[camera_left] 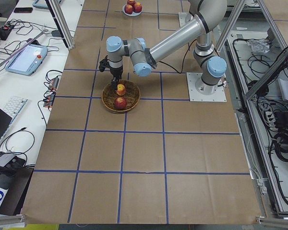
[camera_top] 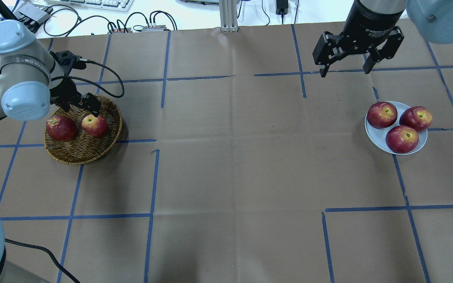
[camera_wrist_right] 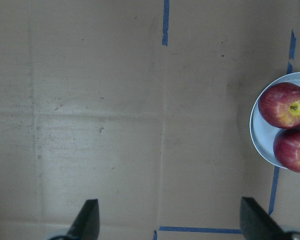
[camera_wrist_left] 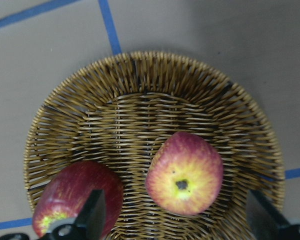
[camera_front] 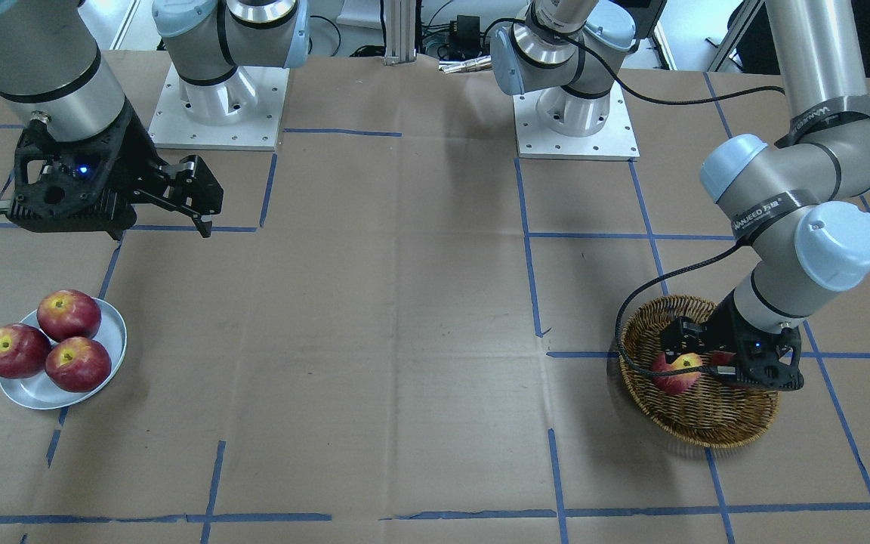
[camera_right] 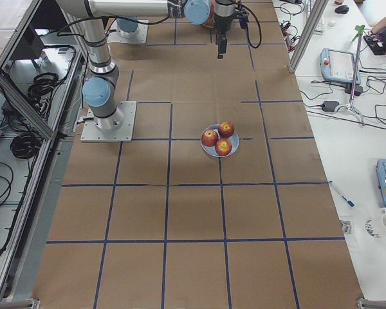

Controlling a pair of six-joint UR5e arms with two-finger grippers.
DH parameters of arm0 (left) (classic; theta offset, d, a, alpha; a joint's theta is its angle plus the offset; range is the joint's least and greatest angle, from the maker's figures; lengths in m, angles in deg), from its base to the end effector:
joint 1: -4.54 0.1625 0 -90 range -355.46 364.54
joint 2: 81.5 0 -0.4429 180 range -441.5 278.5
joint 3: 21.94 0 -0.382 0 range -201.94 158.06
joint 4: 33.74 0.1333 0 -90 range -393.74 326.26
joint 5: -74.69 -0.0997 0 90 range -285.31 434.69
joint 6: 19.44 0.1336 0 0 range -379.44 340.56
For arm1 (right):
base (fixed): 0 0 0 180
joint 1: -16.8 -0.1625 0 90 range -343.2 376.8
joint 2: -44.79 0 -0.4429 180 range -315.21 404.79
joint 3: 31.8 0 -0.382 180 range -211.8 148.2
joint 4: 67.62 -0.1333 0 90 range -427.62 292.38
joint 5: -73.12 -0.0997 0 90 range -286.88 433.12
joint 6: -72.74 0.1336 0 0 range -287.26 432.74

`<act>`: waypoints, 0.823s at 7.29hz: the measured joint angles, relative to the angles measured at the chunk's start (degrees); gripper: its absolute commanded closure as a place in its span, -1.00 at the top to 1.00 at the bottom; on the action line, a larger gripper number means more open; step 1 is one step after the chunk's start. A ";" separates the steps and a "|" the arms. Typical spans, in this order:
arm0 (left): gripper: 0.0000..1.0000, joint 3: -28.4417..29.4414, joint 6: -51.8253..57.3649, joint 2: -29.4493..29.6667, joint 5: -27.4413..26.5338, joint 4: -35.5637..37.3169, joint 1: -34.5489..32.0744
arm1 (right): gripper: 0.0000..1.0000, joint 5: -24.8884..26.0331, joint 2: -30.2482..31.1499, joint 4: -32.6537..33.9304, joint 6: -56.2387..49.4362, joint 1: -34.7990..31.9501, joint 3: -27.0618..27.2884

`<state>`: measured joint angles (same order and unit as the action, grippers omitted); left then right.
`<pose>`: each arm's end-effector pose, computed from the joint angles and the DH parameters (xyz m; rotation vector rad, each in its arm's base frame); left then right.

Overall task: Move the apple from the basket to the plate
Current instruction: 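Descend the left gripper onto the yellow-red apple and close on it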

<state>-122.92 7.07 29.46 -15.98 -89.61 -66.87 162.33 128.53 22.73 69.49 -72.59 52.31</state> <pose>0.0624 -0.5987 0.2443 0.2148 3.1084 -0.0480 0.1295 -0.5313 0.4667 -0.0720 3.1270 -0.0002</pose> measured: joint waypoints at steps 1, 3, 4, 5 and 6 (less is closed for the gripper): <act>0.99 -0.26 -2.31 0.62 1.42 0.01 0.37 | 1.00 0.00 -0.01 0.00 0.00 0.00 0.00; 0.99 -0.79 -3.31 2.68 1.78 0.50 0.61 | 1.00 0.00 -0.05 0.00 0.00 0.00 0.00; 0.96 -0.88 -3.41 3.60 1.70 0.74 0.63 | 1.00 0.00 -0.06 0.00 0.00 0.00 0.00; 0.58 -0.88 -3.52 4.20 1.66 1.26 0.65 | 1.00 0.00 -0.07 0.00 0.00 0.02 0.00; 0.28 -0.89 -3.67 4.71 1.64 2.35 0.65 | 1.00 0.00 -0.07 0.00 0.00 0.06 0.00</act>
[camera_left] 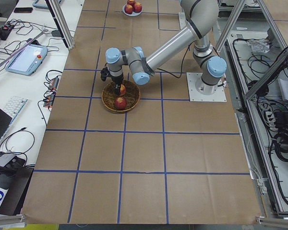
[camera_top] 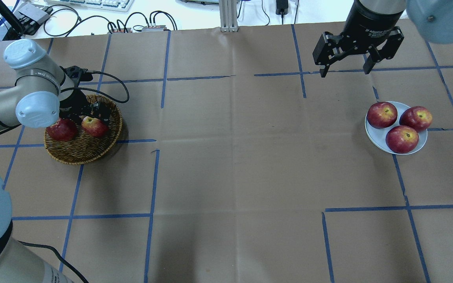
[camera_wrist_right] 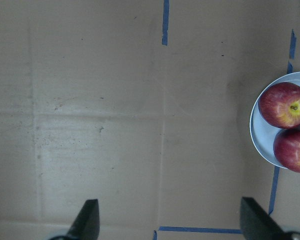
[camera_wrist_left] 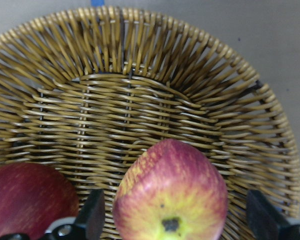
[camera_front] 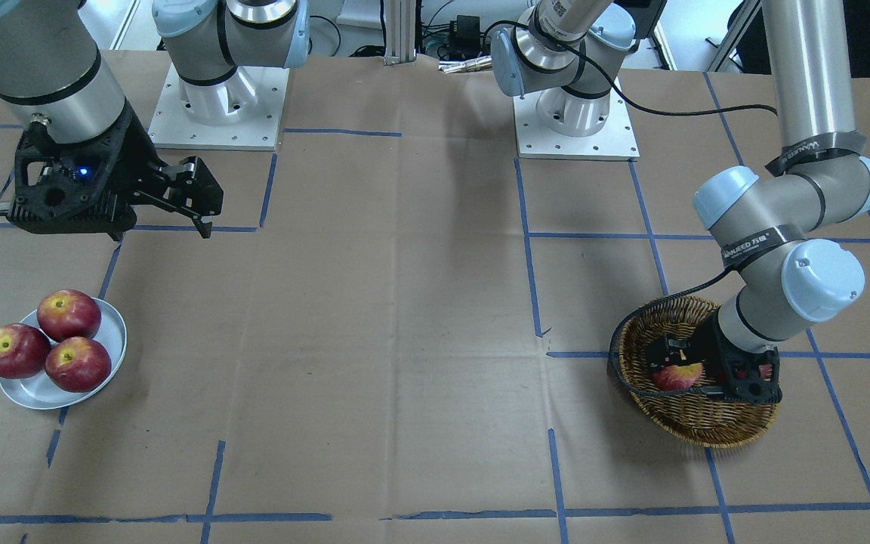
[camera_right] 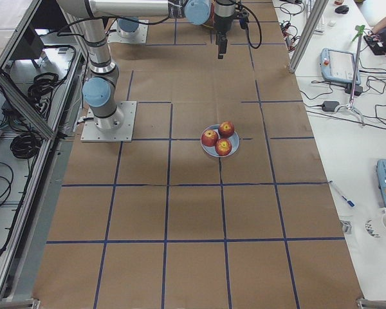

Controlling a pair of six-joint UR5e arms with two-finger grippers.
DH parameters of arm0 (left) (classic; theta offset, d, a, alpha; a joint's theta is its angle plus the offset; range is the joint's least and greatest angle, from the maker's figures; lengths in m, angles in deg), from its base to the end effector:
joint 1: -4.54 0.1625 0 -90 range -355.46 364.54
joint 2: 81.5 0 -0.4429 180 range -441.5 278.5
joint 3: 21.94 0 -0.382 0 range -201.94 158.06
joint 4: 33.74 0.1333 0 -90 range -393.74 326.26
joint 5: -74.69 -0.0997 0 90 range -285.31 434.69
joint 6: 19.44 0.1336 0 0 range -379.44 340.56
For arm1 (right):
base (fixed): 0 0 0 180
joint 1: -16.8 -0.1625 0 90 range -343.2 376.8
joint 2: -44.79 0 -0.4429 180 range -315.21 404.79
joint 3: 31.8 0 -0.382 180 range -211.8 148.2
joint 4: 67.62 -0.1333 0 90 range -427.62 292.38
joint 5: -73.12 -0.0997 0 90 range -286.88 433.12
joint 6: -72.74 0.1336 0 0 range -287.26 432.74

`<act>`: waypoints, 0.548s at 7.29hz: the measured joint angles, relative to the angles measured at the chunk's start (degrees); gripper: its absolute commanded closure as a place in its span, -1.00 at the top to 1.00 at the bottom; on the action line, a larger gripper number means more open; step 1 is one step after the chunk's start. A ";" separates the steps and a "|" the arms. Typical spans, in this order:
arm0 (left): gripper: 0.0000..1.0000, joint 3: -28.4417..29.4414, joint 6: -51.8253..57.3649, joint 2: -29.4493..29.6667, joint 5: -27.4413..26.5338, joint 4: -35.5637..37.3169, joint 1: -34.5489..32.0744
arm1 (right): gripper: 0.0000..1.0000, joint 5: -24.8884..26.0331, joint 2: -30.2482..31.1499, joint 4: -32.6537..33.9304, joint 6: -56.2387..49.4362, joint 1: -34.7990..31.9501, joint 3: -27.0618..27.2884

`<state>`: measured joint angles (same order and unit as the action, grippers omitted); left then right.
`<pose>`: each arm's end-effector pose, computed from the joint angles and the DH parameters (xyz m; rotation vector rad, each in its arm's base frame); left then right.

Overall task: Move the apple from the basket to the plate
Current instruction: 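Descend the left gripper onto the yellow-red apple and close on it, then lift the apple with the left gripper and carry it toward the table center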

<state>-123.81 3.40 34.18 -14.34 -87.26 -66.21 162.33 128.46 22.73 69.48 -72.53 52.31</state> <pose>0.0672 -0.6036 0.1934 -0.0975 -3.1175 -0.0177 0.1289 -0.5319 0.4660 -0.0707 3.1270 0.0017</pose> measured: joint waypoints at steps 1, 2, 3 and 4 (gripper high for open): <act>0.15 -0.02 -0.09 0.38 0.00 1.09 0.02 | 1.00 0.00 0.00 0.00 0.00 0.02 0.02; 0.15 -0.03 -0.14 0.55 -0.01 1.63 0.06 | 1.00 0.00 0.00 0.00 0.00 0.02 0.04; 0.15 0.05 -0.24 0.44 -0.07 1.83 0.06 | 1.00 0.00 0.00 0.00 0.00 0.01 0.02; 0.15 0.31 -0.82 0.04 -0.24 1.76 0.01 | 1.00 0.00 0.00 0.00 0.00 -0.01 0.01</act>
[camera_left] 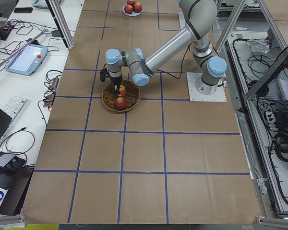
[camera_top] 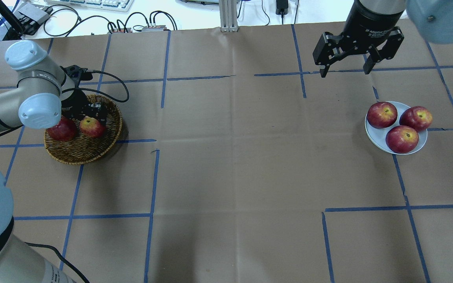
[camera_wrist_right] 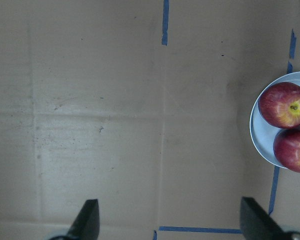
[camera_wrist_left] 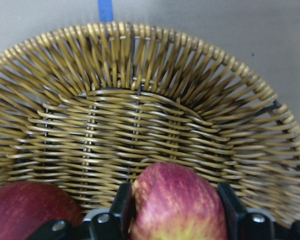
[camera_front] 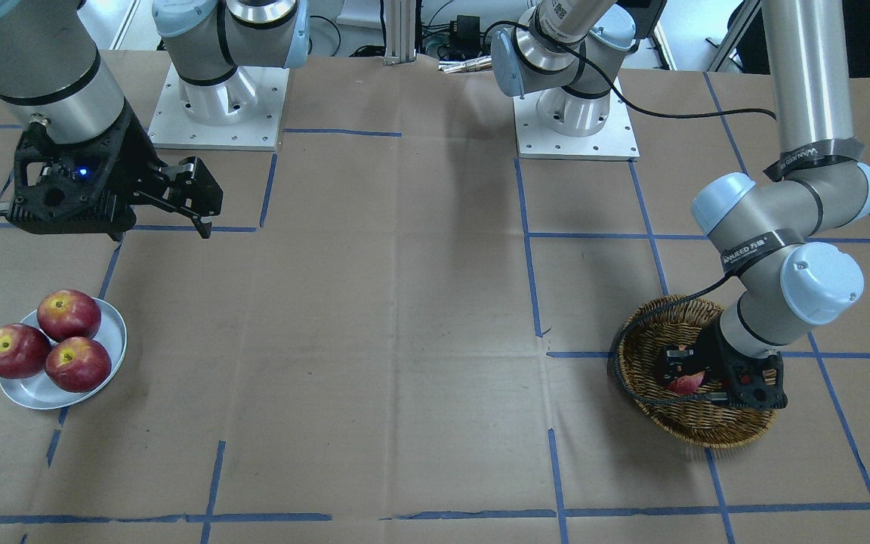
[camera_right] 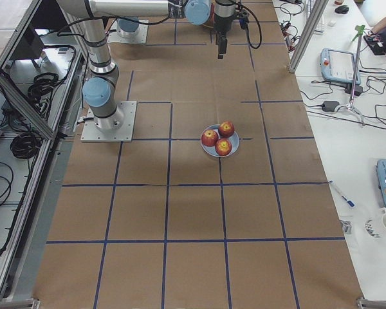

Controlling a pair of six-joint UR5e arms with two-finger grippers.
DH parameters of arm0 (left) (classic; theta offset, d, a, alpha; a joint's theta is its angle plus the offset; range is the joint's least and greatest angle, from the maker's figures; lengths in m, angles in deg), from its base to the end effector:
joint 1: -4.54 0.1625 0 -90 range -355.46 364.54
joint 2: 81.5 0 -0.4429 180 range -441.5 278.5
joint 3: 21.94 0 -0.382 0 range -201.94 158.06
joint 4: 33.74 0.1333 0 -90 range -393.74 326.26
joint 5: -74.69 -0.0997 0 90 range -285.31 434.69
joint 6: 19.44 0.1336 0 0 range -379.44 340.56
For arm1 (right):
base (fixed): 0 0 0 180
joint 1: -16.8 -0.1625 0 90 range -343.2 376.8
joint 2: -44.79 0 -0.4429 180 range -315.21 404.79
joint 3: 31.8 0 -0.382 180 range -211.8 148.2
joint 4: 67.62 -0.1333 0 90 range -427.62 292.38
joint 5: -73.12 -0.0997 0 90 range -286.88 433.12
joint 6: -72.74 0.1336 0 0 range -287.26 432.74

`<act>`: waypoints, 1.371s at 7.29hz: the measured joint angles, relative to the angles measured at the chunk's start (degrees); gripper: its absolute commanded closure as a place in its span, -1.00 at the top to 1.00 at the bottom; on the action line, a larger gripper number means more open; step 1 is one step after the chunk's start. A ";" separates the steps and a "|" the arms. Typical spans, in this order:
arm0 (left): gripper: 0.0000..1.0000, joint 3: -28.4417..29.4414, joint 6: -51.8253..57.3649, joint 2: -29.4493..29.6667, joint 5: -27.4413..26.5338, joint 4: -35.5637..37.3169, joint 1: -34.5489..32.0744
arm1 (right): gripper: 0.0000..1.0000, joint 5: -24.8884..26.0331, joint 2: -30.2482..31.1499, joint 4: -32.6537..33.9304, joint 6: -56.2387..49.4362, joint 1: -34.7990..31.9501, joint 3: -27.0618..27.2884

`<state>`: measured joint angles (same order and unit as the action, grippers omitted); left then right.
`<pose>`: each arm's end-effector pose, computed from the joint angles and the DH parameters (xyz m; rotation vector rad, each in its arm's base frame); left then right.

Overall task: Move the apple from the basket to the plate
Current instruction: 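Lift the apple with the left gripper and carry it toward the table center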

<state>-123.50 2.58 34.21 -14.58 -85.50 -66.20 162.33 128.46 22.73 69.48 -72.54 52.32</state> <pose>0.0698 -0.6091 0.1983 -0.0757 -3.1346 0.0319 0.1290 -0.5318 0.4659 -0.0709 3.1269 0.0020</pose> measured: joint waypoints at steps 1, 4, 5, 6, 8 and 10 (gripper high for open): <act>0.15 0.52 -1.26 -0.58 -0.31 -0.34 -0.31 | 1.00 0.00 0.00 0.00 0.00 -0.01 -0.01; 0.15 1.32 -10.70 -2.71 -0.09 -1.54 -4.65 | 1.00 0.00 0.00 0.00 0.00 0.04 0.01; 0.15 1.70 -16.75 -3.17 0.07 -1.74 -8.44 | 1.00 -0.02 0.00 0.00 0.00 0.04 -0.03; 0.14 2.35 -23.29 -3.13 0.27 -1.81 -12.63 | 1.00 -0.04 0.00 0.00 0.00 0.04 -0.09; 0.12 3.78 -37.54 -1.51 1.14 -0.93 -21.11 | 1.00 -0.01 0.01 0.00 0.00 0.04 -0.16; 0.13 6.21 -49.19 2.34 2.50 1.22 -28.91 | 1.00 0.00 0.07 0.00 0.00 0.04 -0.18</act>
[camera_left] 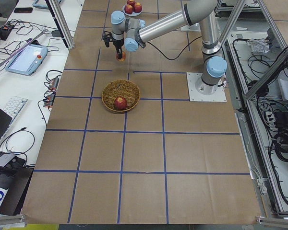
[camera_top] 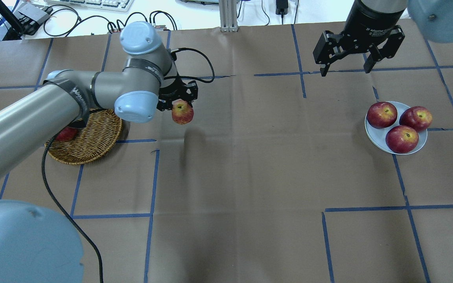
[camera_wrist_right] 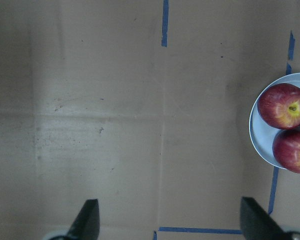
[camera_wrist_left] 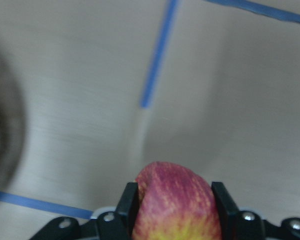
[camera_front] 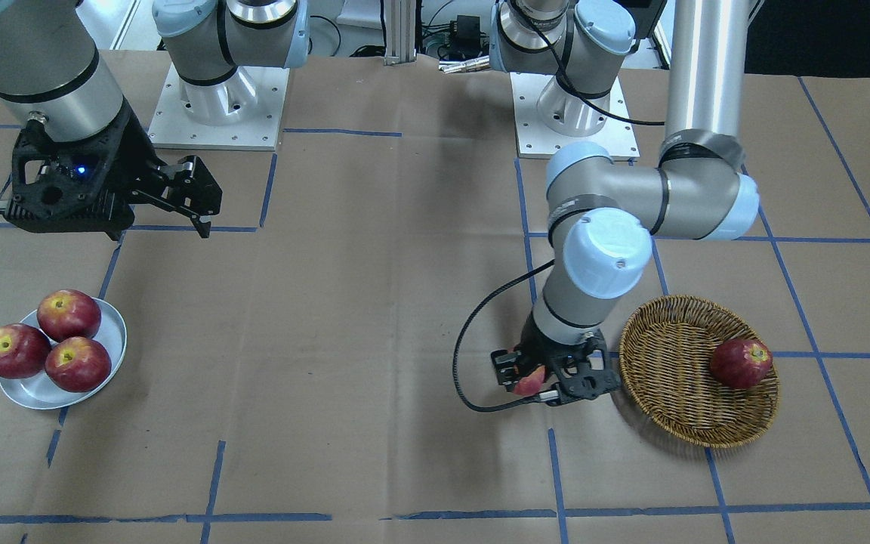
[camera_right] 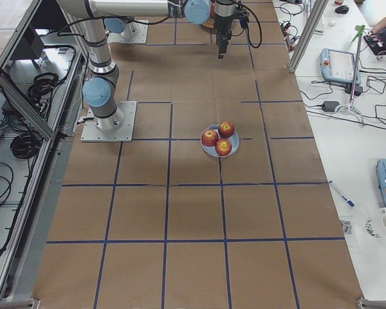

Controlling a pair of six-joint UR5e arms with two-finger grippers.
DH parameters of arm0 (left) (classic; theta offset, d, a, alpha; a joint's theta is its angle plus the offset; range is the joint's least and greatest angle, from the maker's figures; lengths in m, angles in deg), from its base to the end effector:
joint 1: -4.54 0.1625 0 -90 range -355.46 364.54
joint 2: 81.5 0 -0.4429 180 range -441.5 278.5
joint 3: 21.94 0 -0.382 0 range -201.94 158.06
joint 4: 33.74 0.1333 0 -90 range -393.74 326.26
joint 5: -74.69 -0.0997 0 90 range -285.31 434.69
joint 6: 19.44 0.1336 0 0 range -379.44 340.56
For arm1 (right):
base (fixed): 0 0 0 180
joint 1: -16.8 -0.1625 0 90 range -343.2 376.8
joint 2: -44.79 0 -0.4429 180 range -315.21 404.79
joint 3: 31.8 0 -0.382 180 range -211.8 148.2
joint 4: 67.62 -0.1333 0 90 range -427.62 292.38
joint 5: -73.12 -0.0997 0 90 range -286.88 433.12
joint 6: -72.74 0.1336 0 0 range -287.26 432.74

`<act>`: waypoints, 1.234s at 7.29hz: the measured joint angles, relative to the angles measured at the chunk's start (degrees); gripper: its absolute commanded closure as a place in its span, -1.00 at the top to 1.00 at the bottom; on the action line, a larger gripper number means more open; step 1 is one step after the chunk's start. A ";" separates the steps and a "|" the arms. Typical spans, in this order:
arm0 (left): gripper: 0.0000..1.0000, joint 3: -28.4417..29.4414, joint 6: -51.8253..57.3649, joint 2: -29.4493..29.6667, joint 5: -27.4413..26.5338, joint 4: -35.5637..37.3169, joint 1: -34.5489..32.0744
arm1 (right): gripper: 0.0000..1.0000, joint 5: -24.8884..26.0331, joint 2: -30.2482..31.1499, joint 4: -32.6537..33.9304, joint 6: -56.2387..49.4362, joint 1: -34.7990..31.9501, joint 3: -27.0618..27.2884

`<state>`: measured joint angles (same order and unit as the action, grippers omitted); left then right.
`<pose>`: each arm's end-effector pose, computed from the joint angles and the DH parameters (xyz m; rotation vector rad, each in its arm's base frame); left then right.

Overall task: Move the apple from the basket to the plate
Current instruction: 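Lift the apple with the left gripper and carry it toward the table center, then set the apple down on the table center and open the left gripper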

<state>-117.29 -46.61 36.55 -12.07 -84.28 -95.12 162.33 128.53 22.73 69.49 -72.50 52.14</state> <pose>-0.2463 -0.6077 0.2210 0.4600 -3.0171 0.1260 0.1287 -0.5320 0.4681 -0.0696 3.1271 -0.0048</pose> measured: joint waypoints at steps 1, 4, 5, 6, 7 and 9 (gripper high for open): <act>0.15 1.21 -3.49 1.49 0.12 0.42 -2.79 | 1.00 0.02 0.01 0.00 0.00 0.00 0.00; 0.20 3.69 -9.09 4.61 0.37 0.84 -8.04 | 1.00 0.05 0.00 0.00 0.00 0.00 -0.01; 0.21 4.18 -10.50 5.17 0.35 0.87 -9.14 | 1.00 0.03 -0.03 0.00 0.00 0.00 -0.03; 0.41 4.44 -12.04 5.50 0.42 0.88 -9.81 | 1.00 0.01 -0.06 0.00 0.00 0.00 -0.09; 0.60 4.57 -12.90 5.72 0.45 0.88 -10.09 | 1.00 0.01 -0.06 0.02 0.00 0.00 -0.14; 0.96 4.72 -13.53 6.24 0.47 0.93 -10.19 | 1.00 -0.01 -0.07 0.04 0.00 0.00 -0.12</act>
<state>-112.57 -60.13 42.80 -11.60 -83.36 -105.30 162.31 128.46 22.77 69.48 -72.50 52.02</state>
